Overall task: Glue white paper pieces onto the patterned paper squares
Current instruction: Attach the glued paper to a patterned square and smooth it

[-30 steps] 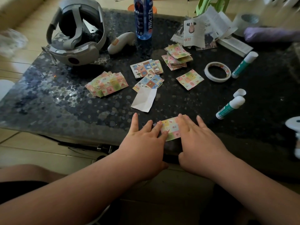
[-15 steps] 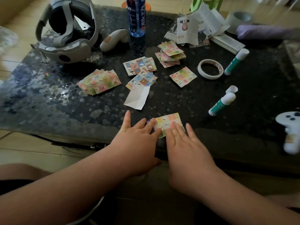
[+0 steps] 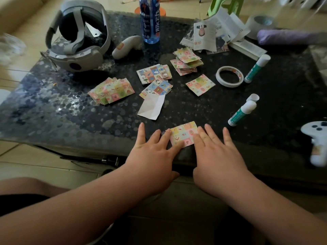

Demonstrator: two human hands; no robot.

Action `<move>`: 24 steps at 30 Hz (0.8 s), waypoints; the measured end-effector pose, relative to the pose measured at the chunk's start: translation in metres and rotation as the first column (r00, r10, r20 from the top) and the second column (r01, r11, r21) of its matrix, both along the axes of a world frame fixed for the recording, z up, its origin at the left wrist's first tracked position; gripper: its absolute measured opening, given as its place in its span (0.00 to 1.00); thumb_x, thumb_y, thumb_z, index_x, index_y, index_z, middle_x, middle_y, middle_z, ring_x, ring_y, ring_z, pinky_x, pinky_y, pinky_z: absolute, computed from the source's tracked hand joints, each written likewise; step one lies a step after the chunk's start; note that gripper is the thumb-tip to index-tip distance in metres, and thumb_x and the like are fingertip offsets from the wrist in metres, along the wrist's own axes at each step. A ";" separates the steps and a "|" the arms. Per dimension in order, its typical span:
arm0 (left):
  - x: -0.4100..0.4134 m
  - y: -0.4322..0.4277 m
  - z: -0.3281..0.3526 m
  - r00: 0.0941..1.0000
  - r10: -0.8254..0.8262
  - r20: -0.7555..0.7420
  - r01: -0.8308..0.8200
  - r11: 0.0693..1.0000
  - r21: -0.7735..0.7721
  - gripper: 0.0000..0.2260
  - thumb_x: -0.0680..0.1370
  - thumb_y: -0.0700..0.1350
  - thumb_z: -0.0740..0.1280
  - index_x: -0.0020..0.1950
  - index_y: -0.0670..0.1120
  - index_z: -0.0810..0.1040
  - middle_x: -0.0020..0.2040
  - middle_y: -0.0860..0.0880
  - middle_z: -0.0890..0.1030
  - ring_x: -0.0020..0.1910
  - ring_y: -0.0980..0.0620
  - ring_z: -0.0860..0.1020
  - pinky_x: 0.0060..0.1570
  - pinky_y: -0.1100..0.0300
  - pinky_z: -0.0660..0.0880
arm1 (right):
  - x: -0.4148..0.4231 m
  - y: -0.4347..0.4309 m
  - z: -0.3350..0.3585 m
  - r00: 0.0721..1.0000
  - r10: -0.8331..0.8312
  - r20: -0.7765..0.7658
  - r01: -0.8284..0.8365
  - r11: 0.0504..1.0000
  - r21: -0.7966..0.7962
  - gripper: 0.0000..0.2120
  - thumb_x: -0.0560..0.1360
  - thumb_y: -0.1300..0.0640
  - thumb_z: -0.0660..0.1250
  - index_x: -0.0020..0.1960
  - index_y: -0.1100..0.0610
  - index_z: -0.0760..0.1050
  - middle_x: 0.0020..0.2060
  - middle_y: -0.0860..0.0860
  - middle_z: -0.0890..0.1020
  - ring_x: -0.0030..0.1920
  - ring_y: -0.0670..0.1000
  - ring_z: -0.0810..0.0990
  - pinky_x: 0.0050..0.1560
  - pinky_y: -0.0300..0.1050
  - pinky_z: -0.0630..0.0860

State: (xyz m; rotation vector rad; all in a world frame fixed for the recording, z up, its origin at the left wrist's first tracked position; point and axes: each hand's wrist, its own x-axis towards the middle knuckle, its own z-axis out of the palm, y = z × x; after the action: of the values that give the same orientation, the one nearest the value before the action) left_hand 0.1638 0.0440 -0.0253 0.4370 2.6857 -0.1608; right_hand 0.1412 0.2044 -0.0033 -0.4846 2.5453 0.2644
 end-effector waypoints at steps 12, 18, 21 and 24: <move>0.008 -0.002 0.001 0.996 -0.079 0.043 0.082 0.995 -0.054 0.35 0.84 0.64 0.49 0.82 0.49 0.38 0.83 0.50 0.38 0.81 0.46 0.37 0.76 0.34 0.36 | 0.003 0.012 -0.001 0.997 0.071 0.021 -0.073 0.991 0.108 0.43 0.81 0.48 0.59 0.82 0.58 0.33 0.82 0.54 0.35 0.82 0.55 0.33 0.78 0.70 0.36; 0.008 -0.010 0.003 0.994 -0.080 0.076 0.083 0.996 -0.036 0.35 0.83 0.66 0.49 0.83 0.52 0.40 0.83 0.52 0.39 0.82 0.46 0.40 0.77 0.35 0.38 | -0.008 0.014 0.009 0.998 -0.052 0.041 0.050 0.997 0.056 0.40 0.79 0.47 0.63 0.84 0.54 0.46 0.83 0.51 0.43 0.82 0.54 0.38 0.80 0.67 0.42; 0.007 -0.007 0.005 0.995 -0.060 0.074 0.061 0.998 -0.016 0.35 0.82 0.67 0.50 0.83 0.51 0.43 0.83 0.52 0.41 0.82 0.46 0.41 0.76 0.34 0.38 | -0.019 0.009 0.014 0.997 -0.059 -0.053 0.053 0.992 -0.117 0.37 0.77 0.51 0.62 0.83 0.52 0.53 0.84 0.49 0.46 0.82 0.51 0.39 0.81 0.64 0.43; 0.004 -0.005 0.006 0.997 -0.039 0.061 0.039 0.999 0.005 0.36 0.81 0.68 0.53 0.83 0.52 0.46 0.84 0.48 0.43 0.82 0.45 0.41 0.76 0.34 0.39 | -0.021 -0.002 0.011 0.997 0.023 -0.067 -0.036 0.981 -0.191 0.43 0.77 0.53 0.62 0.83 0.52 0.41 0.83 0.48 0.43 0.82 0.49 0.35 0.81 0.62 0.39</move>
State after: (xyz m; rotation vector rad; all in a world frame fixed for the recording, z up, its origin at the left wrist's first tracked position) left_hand 0.1674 0.0391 -0.0195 0.4884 2.6192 -0.1509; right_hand 0.1198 0.2027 0.0074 -0.5963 2.6421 0.0444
